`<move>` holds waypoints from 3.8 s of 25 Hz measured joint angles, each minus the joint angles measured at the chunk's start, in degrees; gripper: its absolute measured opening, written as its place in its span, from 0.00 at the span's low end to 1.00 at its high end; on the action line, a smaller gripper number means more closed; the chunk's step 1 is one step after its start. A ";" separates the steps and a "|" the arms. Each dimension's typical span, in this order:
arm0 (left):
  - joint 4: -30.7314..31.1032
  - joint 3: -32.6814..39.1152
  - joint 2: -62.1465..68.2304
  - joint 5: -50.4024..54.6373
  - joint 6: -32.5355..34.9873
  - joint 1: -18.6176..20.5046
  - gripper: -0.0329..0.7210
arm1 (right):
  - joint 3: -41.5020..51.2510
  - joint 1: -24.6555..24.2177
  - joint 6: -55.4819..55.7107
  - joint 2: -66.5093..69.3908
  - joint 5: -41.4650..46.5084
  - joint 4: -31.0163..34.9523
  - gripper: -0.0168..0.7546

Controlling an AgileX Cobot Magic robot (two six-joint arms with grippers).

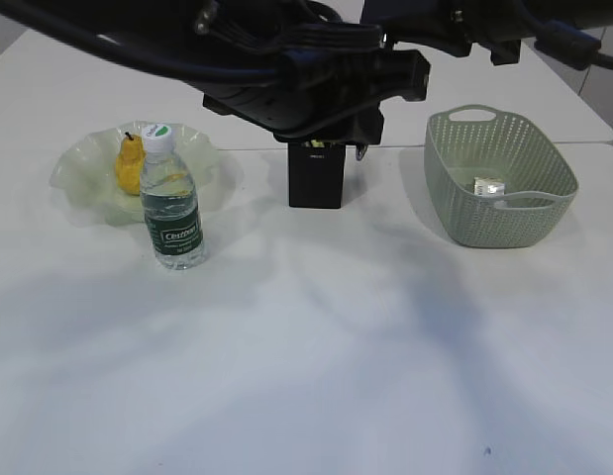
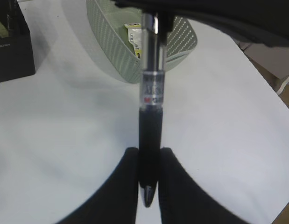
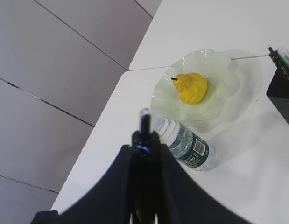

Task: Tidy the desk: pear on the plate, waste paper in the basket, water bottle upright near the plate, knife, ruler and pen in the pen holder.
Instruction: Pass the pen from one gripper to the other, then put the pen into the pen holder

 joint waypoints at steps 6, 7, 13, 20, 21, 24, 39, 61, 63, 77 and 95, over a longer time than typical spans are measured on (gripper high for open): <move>0.83 0.00 0.00 0.54 0.08 0.00 0.23 | 0.00 0.00 0.00 0.00 0.00 0.03 0.13; 1.11 0.00 0.00 0.83 0.08 0.00 0.26 | 0.00 0.00 0.00 0.00 0.00 0.03 0.13; 1.45 0.00 0.00 2.15 0.08 0.00 0.56 | 0.00 0.00 0.00 0.00 0.22 0.03 0.13; 3.05 0.00 -0.15 2.36 0.08 0.00 0.72 | 0.00 0.00 -0.05 0.00 2.19 0.03 0.13; 3.80 0.00 -0.28 2.35 0.08 0.00 0.73 | 0.00 0.00 -0.05 0.00 2.47 0.03 0.13; 5.14 0.00 -1.56 2.48 0.08 0.36 0.73 | 0.00 0.00 -0.05 0.00 4.02 0.03 0.13; 7.09 0.00 -3.42 7.99 0.08 8.64 0.72 | -3.77 0.00 -0.15 6.37 11.07 1.74 0.13; 12.10 5.40 -4.39 10.08 0.08 25.20 0.70 | -38.59 0.00 -0.15 39.22 14.24 2.28 0.13; 12.66 8.80 -5.57 9.72 0.08 27.18 0.70 | -41.18 0.00 -0.15 41.30 14.64 2.06 0.13; 14.28 23.62 -14.47 6.52 0.08 38.19 0.70 | -44.29 0.00 -0.19 46.59 18.55 0.40 0.13; 14.34 23.85 -14.65 5.53 0.08 38.33 0.70 | -44.34 0.00 -0.19 47.73 22.33 0.17 0.13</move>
